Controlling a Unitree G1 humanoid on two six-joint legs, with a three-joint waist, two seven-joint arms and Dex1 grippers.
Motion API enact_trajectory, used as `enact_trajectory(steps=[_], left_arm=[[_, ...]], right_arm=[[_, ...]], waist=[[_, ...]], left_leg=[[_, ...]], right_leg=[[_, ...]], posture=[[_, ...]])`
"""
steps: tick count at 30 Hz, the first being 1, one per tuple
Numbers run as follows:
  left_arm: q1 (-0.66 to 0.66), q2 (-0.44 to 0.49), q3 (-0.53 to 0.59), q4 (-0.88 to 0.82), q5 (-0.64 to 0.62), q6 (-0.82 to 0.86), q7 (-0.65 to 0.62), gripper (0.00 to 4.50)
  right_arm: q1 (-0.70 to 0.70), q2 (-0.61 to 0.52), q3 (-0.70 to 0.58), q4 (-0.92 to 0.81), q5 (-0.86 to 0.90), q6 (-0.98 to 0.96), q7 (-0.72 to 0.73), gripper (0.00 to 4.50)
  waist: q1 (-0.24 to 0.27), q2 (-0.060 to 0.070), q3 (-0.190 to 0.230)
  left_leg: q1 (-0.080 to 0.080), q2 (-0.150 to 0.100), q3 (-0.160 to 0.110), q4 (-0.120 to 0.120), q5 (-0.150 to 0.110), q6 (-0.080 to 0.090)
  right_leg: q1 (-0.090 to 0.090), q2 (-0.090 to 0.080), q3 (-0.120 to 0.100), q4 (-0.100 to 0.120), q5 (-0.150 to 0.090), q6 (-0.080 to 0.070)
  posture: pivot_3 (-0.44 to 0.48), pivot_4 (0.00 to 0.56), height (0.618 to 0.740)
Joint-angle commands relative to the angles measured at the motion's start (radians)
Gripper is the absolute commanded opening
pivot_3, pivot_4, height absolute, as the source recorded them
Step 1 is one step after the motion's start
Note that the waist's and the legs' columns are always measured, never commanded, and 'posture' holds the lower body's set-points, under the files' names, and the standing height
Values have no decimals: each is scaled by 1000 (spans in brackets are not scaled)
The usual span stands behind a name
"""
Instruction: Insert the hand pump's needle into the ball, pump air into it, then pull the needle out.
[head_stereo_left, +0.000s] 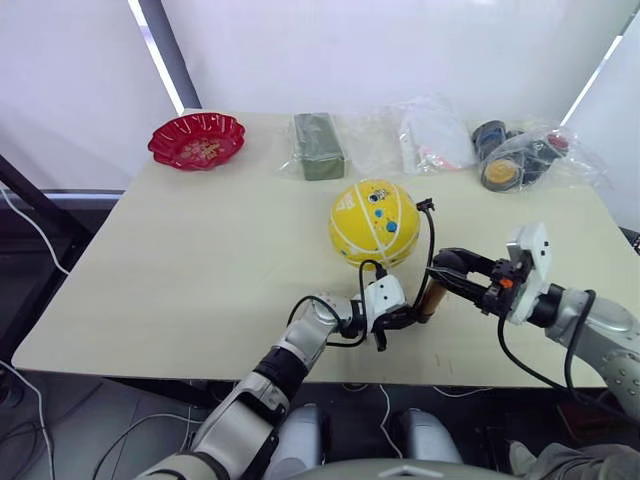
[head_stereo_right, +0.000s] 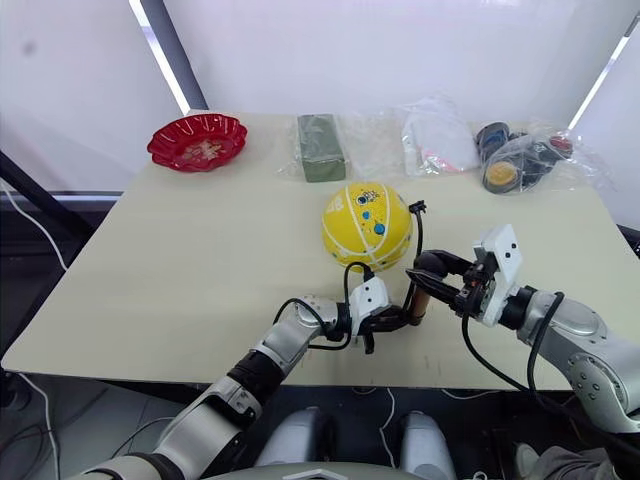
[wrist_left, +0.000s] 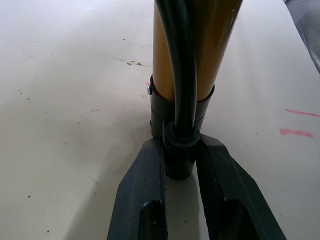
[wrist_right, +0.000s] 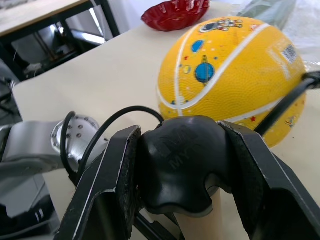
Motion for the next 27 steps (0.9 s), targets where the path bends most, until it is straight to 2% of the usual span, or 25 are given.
enact_trajectory(steps=[1, 7, 13, 15, 20, 22, 27], left_arm=[[27, 29, -9, 65, 29, 40, -7, 364], [26, 26, -11, 72, 29, 34, -13, 364], [22, 20, -13, 83, 30, 28, -19, 364], [20, 17, -15, 87, 31, 27, -18, 364], [20, 14, -17, 85, 32, 27, -17, 364], [22, 15, -16, 82, 32, 29, -16, 364], [32, 20, -14, 68, 33, 35, -11, 364]], right_arm=[[-20, -23, -77, -13, 27, 64, -31, 1925], [-153, -132, -311, -102, 302, 176, -95, 1925], [-253, -275, -463, -76, 543, 258, -177, 1925], [-231, -277, -442, -89, 545, 272, -191, 1925], [-81, -180, -264, -111, 352, 243, -164, 1925], [-35, -136, -195, -96, 267, 207, -142, 1925], [53, -1, 4, 29, 24, 88, -82, 1925]], waist=[[0, 1, 1], [2, 10, 8], [5, 9, 11], [5, 7, 12], [6, 2, 8], [4, -2, 4], [0, -3, 1]], left_leg=[[0, 0, 0, 0, 0, 0], [-4, -1, 0, 0, 0, 0], [-11, -2, 1, 0, 0, 0], [-10, -1, 1, 0, 0, 0], [-9, -1, 0, 0, 0, 0], [-8, -1, 0, 0, 0, 0], [-4, -1, 0, 1, 0, 0]], right_leg=[[0, 0, 0, 0, 0, 0], [-3, -1, 0, 0, 0, 0], [-8, -2, 0, 0, 1, -1], [-8, -2, 0, 0, 1, -1], [-7, -1, 0, 0, 1, -1], [-6, -1, 0, 0, 1, -1], [-3, -1, 1, 0, 1, 0]], posture=[[0, 150, 740], [0, 150, 740], [0, 150, 740], [0, 150, 740], [0, 150, 740], [0, 150, 740], [0, 150, 740]])
